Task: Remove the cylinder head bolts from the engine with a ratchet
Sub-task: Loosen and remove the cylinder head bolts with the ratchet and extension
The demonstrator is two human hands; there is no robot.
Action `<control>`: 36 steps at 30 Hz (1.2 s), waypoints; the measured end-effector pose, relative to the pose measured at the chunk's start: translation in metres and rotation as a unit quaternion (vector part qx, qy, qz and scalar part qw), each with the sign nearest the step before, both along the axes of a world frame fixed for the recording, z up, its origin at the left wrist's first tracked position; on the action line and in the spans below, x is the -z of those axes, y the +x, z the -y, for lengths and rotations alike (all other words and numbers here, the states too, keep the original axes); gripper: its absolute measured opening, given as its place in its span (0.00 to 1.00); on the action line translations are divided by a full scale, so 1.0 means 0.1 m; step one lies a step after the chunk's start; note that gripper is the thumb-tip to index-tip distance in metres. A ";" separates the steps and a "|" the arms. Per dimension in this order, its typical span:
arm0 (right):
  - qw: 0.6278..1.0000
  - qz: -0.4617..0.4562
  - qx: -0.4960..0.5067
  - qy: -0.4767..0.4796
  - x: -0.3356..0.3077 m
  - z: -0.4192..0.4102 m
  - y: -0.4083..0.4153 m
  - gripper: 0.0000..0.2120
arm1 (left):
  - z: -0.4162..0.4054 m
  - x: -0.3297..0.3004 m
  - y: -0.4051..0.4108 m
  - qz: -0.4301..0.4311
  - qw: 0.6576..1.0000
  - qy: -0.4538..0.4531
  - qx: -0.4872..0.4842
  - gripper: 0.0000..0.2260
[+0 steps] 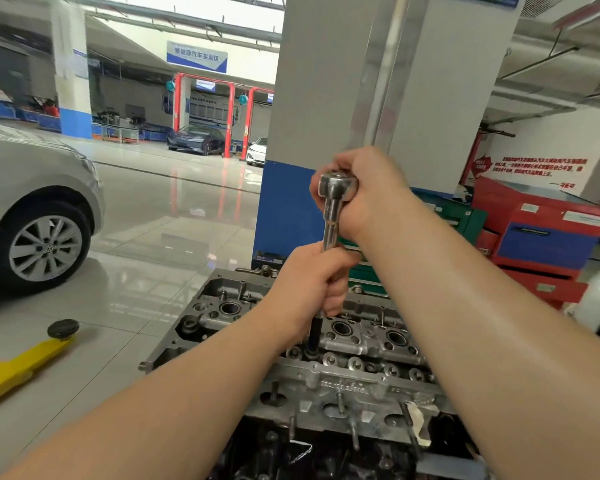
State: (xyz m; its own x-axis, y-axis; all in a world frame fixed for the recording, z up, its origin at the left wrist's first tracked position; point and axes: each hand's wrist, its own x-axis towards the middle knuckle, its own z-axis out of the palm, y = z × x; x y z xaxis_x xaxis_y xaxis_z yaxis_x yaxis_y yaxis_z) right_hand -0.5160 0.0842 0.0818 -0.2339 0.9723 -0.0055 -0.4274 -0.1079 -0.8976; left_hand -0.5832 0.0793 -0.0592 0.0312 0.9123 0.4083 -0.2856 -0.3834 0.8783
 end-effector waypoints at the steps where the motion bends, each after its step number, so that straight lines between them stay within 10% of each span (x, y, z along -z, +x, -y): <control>1: 0.997 0.016 0.071 0.023 -0.02 0.04 0.02 0.16 | 0.00 0.02 0.03 -0.014 0.998 0.003 -0.054 0.13; 5: 0.987 -0.103 0.054 0.115 0.11 0.19 0.14 0.17 | 0.02 0.10 0.23 -0.067 0.974 0.008 -0.216 0.15; 12: 0.991 -0.063 -0.117 -0.019 0.12 0.01 0.15 0.08 | 0.10 -0.05 -0.06 -0.045 0.994 -0.018 0.095 0.17; 18: 0.974 -0.026 0.108 0.197 0.25 0.10 0.10 0.11 | 0.11 0.08 0.16 -0.087 0.981 -0.002 -0.172 0.12; 21: 0.973 -0.189 0.100 0.091 0.24 0.04 0.05 0.09 | 0.08 0.06 0.07 -0.052 0.998 -0.011 -0.043 0.14; 24: 0.984 -0.129 -0.124 -0.012 0.17 -0.06 0.15 0.09 | 0.06 -0.04 -0.09 -0.060 0.984 -0.035 0.162 0.17; 26: 0.980 -0.107 -0.169 -0.019 0.16 -0.06 0.15 0.09 | 0.04 -0.05 -0.10 -0.072 0.988 -0.034 0.134 0.17; 32: 0.939 -0.209 0.235 0.140 0.29 -0.04 -0.09 0.09 | 0.10 0.20 0.13 -0.039 0.991 0.001 -0.126 0.13; 36: 0.988 -0.145 0.017 0.047 0.23 -0.10 0.05 0.06 | 0.02 0.09 -0.01 -0.029 0.996 -0.047 0.071 0.16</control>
